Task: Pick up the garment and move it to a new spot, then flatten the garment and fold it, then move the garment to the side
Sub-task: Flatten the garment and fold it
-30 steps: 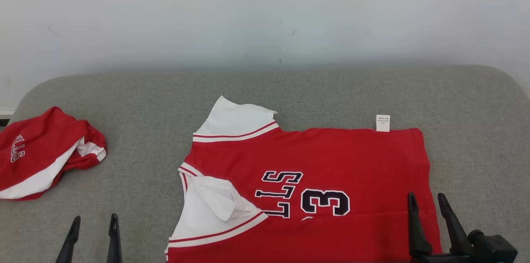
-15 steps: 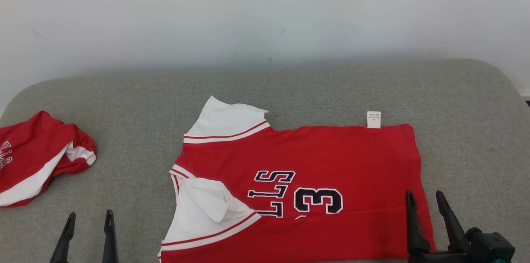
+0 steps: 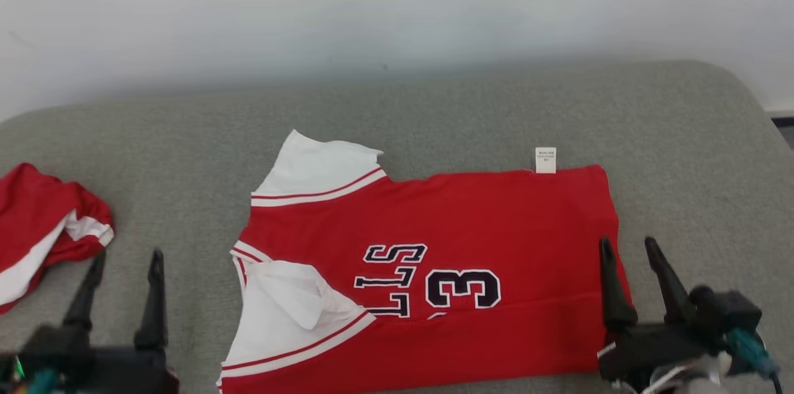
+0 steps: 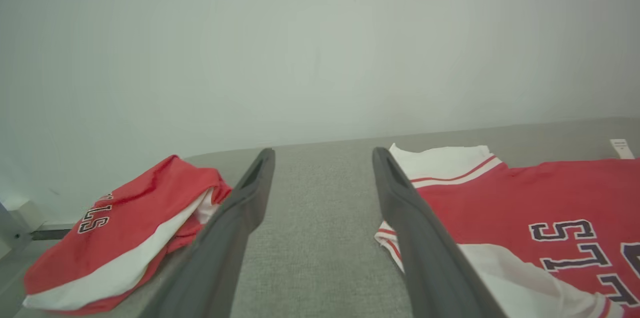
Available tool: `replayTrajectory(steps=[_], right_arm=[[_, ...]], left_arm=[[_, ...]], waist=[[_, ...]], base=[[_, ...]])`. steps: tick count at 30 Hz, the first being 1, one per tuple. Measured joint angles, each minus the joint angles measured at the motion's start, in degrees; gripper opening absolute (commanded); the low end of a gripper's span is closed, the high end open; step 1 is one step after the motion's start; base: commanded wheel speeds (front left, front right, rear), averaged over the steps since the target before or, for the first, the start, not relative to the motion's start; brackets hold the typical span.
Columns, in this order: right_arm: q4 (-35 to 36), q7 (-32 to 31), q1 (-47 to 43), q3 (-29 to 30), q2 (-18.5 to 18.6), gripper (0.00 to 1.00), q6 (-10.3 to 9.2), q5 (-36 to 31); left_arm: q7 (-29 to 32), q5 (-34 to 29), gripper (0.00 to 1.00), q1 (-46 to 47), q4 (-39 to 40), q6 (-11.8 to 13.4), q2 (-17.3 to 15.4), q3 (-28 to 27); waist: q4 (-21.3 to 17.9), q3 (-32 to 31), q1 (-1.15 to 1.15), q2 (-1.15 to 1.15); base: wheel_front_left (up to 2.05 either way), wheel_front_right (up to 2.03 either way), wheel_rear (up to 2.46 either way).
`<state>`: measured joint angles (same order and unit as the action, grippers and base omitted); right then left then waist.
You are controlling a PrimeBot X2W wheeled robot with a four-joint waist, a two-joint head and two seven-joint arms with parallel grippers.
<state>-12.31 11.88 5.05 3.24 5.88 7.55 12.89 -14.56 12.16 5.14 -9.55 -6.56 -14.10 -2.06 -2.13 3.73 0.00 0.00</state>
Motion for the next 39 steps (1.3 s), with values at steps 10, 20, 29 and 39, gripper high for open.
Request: replayTrajectory(steps=[10, 20, 29, 39], right_arm=[[-11.81, -2.80, 19.18, -2.15, 1.56, 1.00, 0.00, 0.73], [-23.21, -2.64, 33.20, -4.54, 1.56, 1.00, 0.00, 1.87], [-27.61, 0.04, 38.69, -8.50, 1.31, 1.00, 0.00, 3.93], [-30.03, 1.51, 40.86, -12.15, 1.44, 1.00, 0.00, 5.45]], left_arm=[[9.92, 8.72, 1.00, 22.55, -7.38, -0.83, -9.83, 8.71], [18.80, 19.57, 1.00, 40.61, -15.73, -0.98, -18.79, 24.62], [23.29, 24.21, 1.00, 49.85, -25.25, -0.98, -22.45, 33.46], [23.97, 27.98, 1.00, 54.00, -33.08, -0.97, -23.56, 38.66]], waist=[[-4.41, 7.49, 0.01, 0.01], [-9.28, 15.66, 0.02, 0.02], [-13.98, 20.55, 0.02, 0.02], [-17.92, 23.34, 0.01, 0.01]], base=[[0.00, 0.00, 0.00], [0.00, 0.00, 0.00], [0.00, 0.00, 0.00], [0.00, 0.00, 0.00]])
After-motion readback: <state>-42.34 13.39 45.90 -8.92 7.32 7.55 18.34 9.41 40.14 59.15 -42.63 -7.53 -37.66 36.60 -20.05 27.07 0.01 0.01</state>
